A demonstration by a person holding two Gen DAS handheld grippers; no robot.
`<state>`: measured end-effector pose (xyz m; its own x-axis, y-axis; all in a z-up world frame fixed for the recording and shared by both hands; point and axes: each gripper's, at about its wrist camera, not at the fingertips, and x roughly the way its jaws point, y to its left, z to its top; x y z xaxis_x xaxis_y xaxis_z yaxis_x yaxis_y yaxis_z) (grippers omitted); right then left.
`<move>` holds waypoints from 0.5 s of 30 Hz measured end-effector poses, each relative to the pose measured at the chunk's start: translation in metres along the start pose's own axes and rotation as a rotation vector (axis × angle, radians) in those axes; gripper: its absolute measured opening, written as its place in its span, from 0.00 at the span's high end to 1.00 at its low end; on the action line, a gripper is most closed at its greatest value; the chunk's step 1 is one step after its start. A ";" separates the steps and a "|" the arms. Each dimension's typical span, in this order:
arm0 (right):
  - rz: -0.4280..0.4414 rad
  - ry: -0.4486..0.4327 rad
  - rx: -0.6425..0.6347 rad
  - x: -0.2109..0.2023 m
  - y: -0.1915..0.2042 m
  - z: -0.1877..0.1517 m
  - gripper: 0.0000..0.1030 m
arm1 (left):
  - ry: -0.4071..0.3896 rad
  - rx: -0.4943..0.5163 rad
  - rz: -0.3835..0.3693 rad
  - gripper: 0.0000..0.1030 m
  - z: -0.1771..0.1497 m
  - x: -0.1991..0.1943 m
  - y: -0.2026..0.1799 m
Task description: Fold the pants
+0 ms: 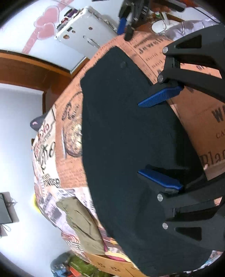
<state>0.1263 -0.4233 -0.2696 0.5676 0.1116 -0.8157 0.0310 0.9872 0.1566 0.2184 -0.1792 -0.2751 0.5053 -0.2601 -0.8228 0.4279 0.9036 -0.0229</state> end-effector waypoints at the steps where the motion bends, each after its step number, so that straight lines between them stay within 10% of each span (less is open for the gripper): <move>1: 0.006 0.000 0.005 0.001 0.000 -0.001 0.41 | -0.016 0.020 0.012 0.29 0.006 -0.001 -0.003; 15: 0.205 0.018 0.314 0.033 -0.019 -0.010 0.39 | 0.050 0.004 0.017 0.26 0.020 0.049 -0.004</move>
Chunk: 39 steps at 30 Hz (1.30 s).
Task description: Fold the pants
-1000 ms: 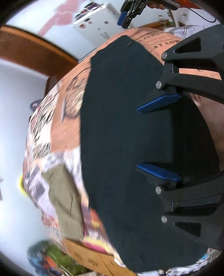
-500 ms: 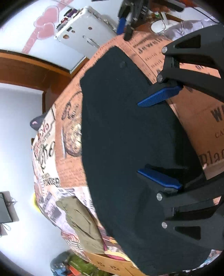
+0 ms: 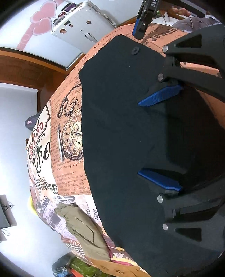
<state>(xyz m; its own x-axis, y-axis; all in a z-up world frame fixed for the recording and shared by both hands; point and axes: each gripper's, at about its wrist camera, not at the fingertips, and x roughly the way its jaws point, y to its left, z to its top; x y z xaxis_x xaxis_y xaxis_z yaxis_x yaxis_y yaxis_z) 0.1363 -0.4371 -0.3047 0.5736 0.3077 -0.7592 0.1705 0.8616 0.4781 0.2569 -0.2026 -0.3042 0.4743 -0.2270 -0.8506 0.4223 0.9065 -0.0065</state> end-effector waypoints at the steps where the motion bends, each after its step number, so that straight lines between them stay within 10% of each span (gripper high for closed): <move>1: 0.006 -0.004 0.009 0.001 -0.001 0.002 0.39 | 0.000 -0.005 -0.005 0.25 0.000 0.001 0.001; 20: 0.122 -0.074 0.169 0.017 -0.016 0.025 0.29 | -0.013 0.000 0.000 0.21 0.001 0.006 0.000; 28: 0.131 -0.093 0.197 0.023 -0.022 0.036 0.75 | -0.015 0.002 0.003 0.21 0.001 0.005 -0.001; 39: 0.099 -0.167 0.059 -0.005 0.009 0.051 0.90 | -0.011 -0.004 -0.002 0.21 0.001 0.000 0.002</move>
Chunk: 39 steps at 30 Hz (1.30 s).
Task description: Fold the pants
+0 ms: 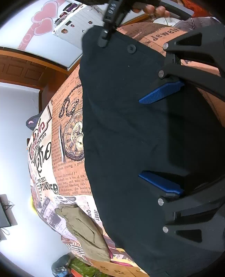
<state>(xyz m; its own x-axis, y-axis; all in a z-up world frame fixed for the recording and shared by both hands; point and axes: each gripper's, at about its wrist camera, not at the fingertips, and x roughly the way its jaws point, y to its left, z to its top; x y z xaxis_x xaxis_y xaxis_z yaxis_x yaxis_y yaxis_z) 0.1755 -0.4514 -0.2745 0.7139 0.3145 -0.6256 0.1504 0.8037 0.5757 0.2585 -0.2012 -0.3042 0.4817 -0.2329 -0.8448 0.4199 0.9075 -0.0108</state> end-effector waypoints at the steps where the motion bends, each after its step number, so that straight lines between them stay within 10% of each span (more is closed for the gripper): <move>1: 0.002 -0.011 -0.016 -0.002 0.005 0.003 0.90 | -0.003 -0.001 0.002 0.21 -0.001 -0.002 0.002; 21: 0.133 -0.158 -0.391 -0.027 0.167 0.022 0.90 | -0.164 -0.161 0.046 0.21 -0.033 -0.091 0.096; 39: 0.132 0.202 -0.638 0.088 0.249 -0.086 0.90 | -0.182 -0.356 0.069 0.21 -0.108 -0.128 0.183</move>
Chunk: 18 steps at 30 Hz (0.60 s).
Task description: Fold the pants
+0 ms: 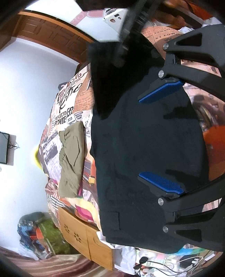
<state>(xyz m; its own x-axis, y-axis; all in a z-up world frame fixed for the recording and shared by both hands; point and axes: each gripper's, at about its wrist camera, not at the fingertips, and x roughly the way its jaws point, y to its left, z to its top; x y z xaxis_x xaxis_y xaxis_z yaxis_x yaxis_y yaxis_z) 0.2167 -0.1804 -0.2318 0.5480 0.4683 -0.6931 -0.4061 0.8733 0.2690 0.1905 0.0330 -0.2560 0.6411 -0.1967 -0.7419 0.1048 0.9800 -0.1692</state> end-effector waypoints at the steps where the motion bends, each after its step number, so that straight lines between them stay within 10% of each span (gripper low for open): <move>1: 0.000 0.020 -0.007 0.004 0.004 -0.004 0.90 | 0.000 -0.002 0.001 0.21 -0.001 -0.001 0.002; 10: 0.064 0.156 -0.066 0.014 0.015 -0.024 0.68 | -0.002 0.005 0.007 0.21 0.003 0.002 -0.002; 18: 0.089 0.096 -0.054 -0.024 0.000 -0.022 0.66 | -0.011 0.062 -0.011 0.21 0.019 0.007 -0.035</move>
<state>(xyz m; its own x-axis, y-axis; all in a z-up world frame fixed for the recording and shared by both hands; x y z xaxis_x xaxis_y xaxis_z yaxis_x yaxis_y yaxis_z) 0.1876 -0.1949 -0.2294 0.4368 0.5267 -0.7292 -0.4904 0.8190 0.2979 0.2054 -0.0025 -0.2427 0.6478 -0.2076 -0.7330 0.1591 0.9778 -0.1364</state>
